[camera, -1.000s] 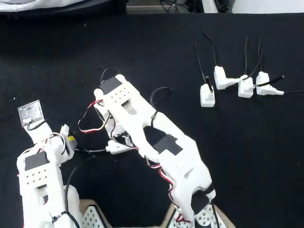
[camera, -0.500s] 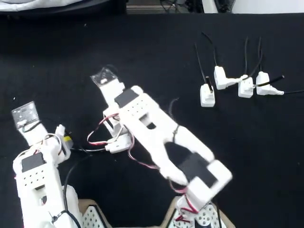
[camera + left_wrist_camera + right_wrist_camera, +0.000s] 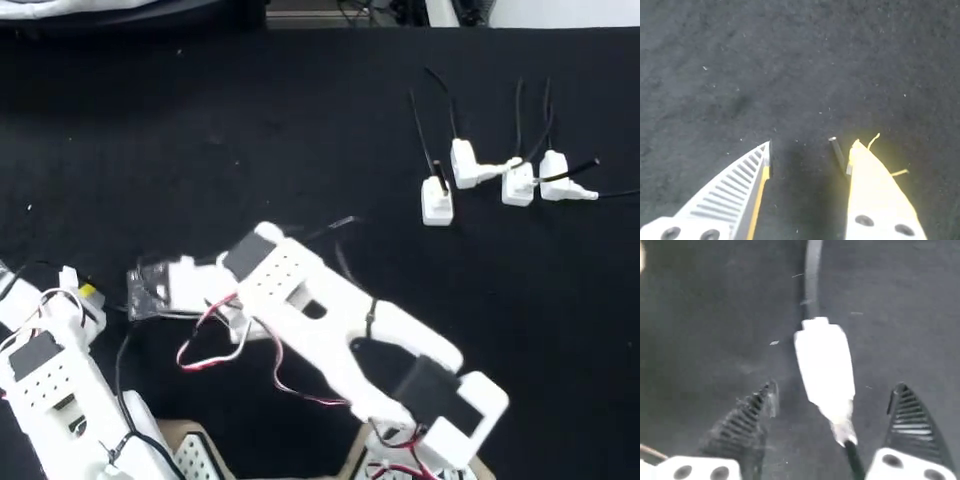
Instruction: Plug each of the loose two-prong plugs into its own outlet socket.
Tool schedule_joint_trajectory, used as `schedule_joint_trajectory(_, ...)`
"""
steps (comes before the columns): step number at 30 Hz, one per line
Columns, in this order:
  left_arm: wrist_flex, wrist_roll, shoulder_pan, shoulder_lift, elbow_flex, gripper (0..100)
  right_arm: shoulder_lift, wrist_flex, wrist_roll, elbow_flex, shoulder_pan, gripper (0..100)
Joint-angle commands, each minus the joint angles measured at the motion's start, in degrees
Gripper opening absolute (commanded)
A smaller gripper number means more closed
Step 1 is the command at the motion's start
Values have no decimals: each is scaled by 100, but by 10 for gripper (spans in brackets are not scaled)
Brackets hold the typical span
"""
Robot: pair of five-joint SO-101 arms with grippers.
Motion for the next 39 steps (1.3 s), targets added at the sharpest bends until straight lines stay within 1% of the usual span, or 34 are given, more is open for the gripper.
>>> schedule_joint_trajectory(1,26,79,-57,-88,-409,252,207,-527,211,215,-9,335)
schedule_joint_trajectory(4,35,79,-57,-88,-409,252,637,-976,299,277,185,335)
schedule_joint_trajectory(8,35,79,-57,-88,-409,252,1191,-1204,589,259,334,321)
schedule_joint_trajectory(9,35,79,-57,-88,-409,252,1279,-1266,563,233,343,293)
schedule_joint_trajectory(11,35,79,-48,-88,-409,252,1358,-1257,352,127,404,189)
schedule_joint_trajectory(13,35,79,-31,-88,-409,252,1323,-1275,-264,-13,510,29)
schedule_joint_trajectory(14,35,79,-22,-88,-409,252,1270,-1248,-651,-101,624,7)
schedule_joint_trajectory(15,35,79,-13,-88,-409,252,1174,-1204,-1037,-180,809,41)
schedule_joint_trajectory(17,35,79,-4,-88,-409,252,884,-1002,-1626,-374,1248,6)
schedule_joint_trajectory(19,35,79,4,-88,-391,252,567,-765,-2198,-576,1855,16)
schedule_joint_trajectory(21,18,79,4,-88,-374,252,391,-633,-2963,-813,2585,10)
schedule_joint_trajectory(24,9,79,4,-88,-365,252,523,-651,-4202,-1253,3719,11)
schedule_joint_trajectory(26,9,79,84,-88,-365,252,848,-703,-4756,-1710,4211,11)
schedule_joint_trajectory(28,9,79,215,-88,-356,252,1358,-615,-4923,-2264,4440,11)
schedule_joint_trajectory(33,18,62,295,-88,-347,252,2844,-9,-4949,-3978,4756,11)
schedule_joint_trajectory(37,26,53,295,-79,-347,252,3987,1073,-4949,-5473,4853,16)
schedule_joint_trajectory(39,26,53,295,-79,-347,252,4470,1635,-4949,-6264,4826,72)
